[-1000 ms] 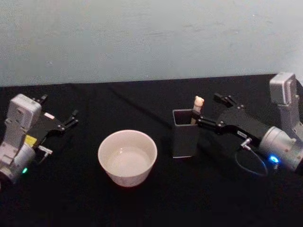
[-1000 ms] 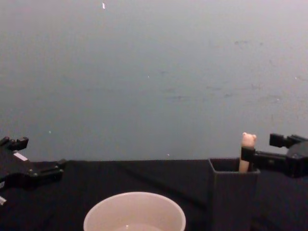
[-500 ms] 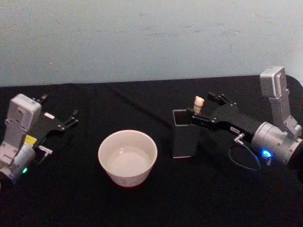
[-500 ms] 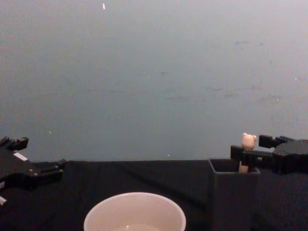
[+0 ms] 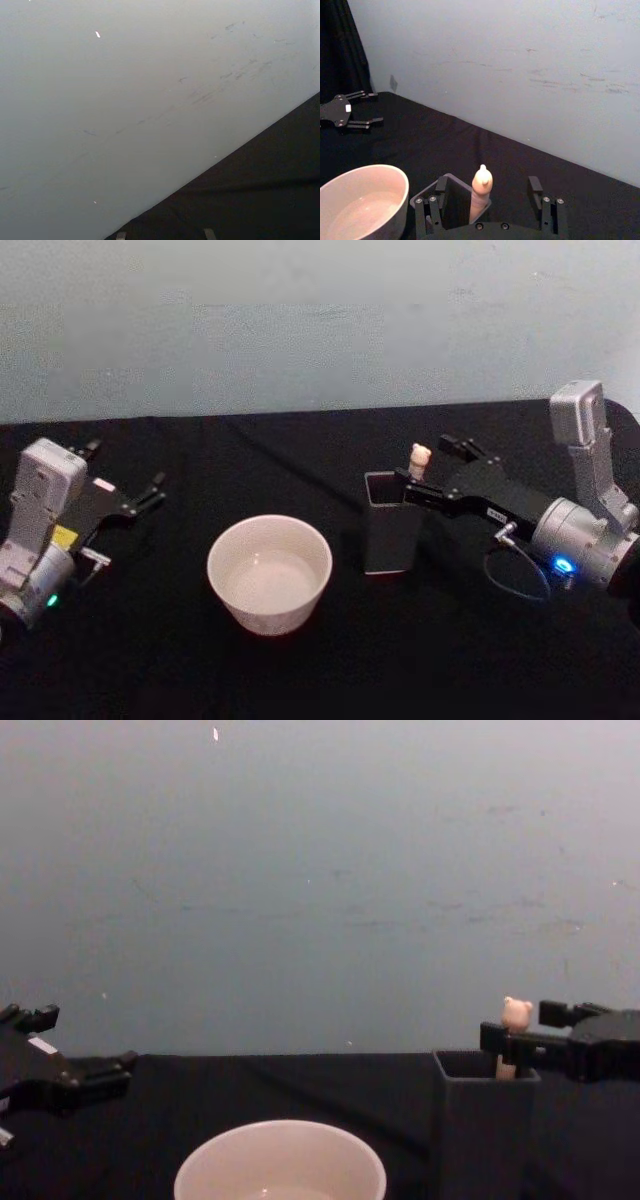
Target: Pick up the stirring spoon with one hand, stir inside the cup, then place it back in its original position.
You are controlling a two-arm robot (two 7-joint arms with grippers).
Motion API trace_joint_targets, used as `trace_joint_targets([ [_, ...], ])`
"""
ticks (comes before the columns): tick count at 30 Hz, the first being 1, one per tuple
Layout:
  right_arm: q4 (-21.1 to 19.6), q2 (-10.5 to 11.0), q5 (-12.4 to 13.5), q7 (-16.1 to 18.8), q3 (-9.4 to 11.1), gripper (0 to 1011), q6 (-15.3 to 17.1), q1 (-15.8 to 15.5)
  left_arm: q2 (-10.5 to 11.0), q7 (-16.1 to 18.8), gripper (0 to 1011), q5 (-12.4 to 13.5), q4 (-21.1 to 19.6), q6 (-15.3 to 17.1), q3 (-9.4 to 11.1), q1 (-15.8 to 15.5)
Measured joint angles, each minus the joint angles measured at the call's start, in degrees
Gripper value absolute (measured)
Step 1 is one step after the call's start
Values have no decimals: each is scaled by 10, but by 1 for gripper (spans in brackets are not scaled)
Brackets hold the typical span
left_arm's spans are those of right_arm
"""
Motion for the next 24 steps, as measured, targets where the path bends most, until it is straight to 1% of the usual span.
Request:
trace_joint_targets([
  [4, 0, 0, 0, 0, 0, 992, 0, 0, 0, 0, 1001, 0, 0, 0, 0, 0],
  [8, 0, 0, 0, 0, 0, 903, 0, 0, 0, 0, 1001, 0, 0, 0, 0, 0],
  [9, 0, 0, 0, 0, 0, 868, 0, 0, 0, 0, 1001, 0, 0, 0, 0, 0],
  [11, 0, 1, 0, 0, -1, 836, 0, 0, 0, 0, 1001, 0, 0, 0, 0, 0],
  [13, 0, 1, 0, -1, -1, 786, 0, 0, 0, 0, 1001, 0, 0, 0, 0, 0],
  [18, -1, 1, 0, -1, -1, 611, -1, 0, 0, 0, 1001, 0, 0, 0, 0, 0],
  [19, -1, 1, 0, -1, -1, 611, -1, 0, 0, 0, 1001, 0, 0, 0, 0, 0],
  [20, -1, 1, 0, -1, -1, 548, -1, 0, 0, 0, 1001, 0, 0, 0, 0, 0],
  [21, -1, 1, 0, -1, -1, 533, -1, 0, 0, 0, 1001, 0, 0, 0, 0, 0],
  [23, -1, 1, 0, -1, -1, 447, -1, 0, 0, 0, 1001, 0, 0, 0, 0, 0],
  [24, -1, 1, 0, -1, -1, 425, -1, 0, 0, 0, 1001, 0, 0, 0, 0, 0],
])
